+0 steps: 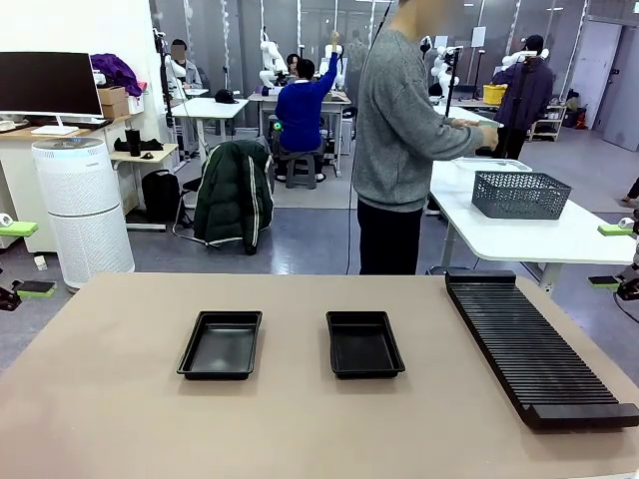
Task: Inspect and transfer BCBs to ESD trays.
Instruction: Pick up the Blank PCB from the PCB Rack and place it in the left ESD tray.
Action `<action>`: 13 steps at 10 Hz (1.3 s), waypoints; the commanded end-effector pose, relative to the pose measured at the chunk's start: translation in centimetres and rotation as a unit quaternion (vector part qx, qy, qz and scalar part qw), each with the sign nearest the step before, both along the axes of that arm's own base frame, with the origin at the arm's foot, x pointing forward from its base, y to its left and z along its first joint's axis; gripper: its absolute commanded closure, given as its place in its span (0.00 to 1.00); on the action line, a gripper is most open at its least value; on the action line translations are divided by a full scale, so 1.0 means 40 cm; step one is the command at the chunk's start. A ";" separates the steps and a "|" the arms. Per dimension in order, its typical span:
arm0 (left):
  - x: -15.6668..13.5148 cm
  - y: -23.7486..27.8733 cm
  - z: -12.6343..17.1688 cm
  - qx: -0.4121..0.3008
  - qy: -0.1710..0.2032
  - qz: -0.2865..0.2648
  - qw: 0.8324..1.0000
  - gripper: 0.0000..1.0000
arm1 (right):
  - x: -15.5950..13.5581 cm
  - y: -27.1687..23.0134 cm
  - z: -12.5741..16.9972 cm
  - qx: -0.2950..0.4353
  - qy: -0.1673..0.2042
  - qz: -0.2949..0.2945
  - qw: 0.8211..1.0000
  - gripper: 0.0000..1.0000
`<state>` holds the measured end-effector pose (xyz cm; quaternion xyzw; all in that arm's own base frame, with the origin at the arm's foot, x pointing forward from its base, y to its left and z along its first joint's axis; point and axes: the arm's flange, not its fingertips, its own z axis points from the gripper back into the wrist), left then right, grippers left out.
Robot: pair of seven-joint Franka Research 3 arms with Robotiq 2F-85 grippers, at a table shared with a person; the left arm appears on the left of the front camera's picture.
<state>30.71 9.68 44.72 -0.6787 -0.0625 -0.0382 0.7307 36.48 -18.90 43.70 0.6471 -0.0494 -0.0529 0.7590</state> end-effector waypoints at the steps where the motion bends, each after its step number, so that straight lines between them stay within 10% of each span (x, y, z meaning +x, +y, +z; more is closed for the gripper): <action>1: -0.003 0.002 0.002 0.002 -0.001 0.000 1.000 0.00 | -0.001 0.002 0.001 0.000 -0.004 0.001 1.000 0.00; 13: -0.003 0.002 0.002 0.002 -0.001 0.000 1.000 0.00 | -0.001 0.002 0.001 0.000 -0.004 0.001 1.000 0.00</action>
